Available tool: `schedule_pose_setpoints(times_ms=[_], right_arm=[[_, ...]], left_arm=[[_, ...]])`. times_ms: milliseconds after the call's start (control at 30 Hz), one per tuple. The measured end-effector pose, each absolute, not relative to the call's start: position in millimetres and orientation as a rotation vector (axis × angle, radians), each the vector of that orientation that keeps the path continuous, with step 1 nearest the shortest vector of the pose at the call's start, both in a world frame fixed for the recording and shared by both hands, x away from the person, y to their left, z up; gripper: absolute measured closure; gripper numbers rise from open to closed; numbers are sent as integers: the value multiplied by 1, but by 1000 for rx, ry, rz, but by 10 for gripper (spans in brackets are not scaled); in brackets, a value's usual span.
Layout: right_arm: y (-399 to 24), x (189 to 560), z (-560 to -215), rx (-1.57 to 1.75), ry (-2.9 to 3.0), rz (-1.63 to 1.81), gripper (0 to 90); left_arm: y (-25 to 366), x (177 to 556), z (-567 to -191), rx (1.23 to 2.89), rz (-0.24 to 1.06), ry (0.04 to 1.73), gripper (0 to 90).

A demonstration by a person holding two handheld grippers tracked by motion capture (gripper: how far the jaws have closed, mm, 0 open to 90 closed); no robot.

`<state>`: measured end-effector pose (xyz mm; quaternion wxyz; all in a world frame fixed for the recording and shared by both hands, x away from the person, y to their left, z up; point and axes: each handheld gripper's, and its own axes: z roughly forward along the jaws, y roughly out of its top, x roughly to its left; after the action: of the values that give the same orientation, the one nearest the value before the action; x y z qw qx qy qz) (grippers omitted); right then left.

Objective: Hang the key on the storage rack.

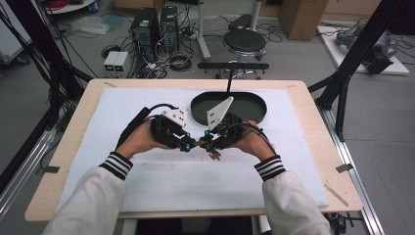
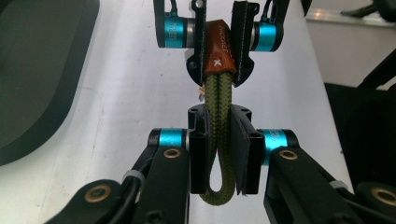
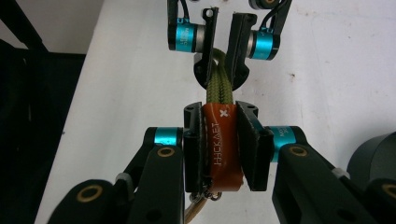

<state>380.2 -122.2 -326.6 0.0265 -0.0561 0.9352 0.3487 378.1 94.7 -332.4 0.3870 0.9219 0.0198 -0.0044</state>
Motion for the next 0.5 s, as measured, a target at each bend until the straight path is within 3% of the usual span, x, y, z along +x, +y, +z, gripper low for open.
schedule_pose_setpoints(times_ms=[67,167,200,233,267,300,500], right_arm=[[-125,380,-326,-157,2878,1107,734],[-128,380,-323,-149,2857,1149,734],[-130,380,-321,-122,2848,1164,734],[-130,380,-321,-122,2848,1164,734],[-133,381,-319,-116,2824,1187,733],[-135,381,-318,-74,2809,1192,733],[-149,383,-317,58,2745,1275,733]], left_arm=[[97,378,-333,2316,16,46,718],[100,378,-335,2280,69,50,534],[101,378,-336,2267,99,71,287],[102,378,-336,2256,135,117,287],[103,378,-337,2237,153,155,89],[106,379,-337,2211,166,176,28],[133,375,-341,2052,217,243,17]])
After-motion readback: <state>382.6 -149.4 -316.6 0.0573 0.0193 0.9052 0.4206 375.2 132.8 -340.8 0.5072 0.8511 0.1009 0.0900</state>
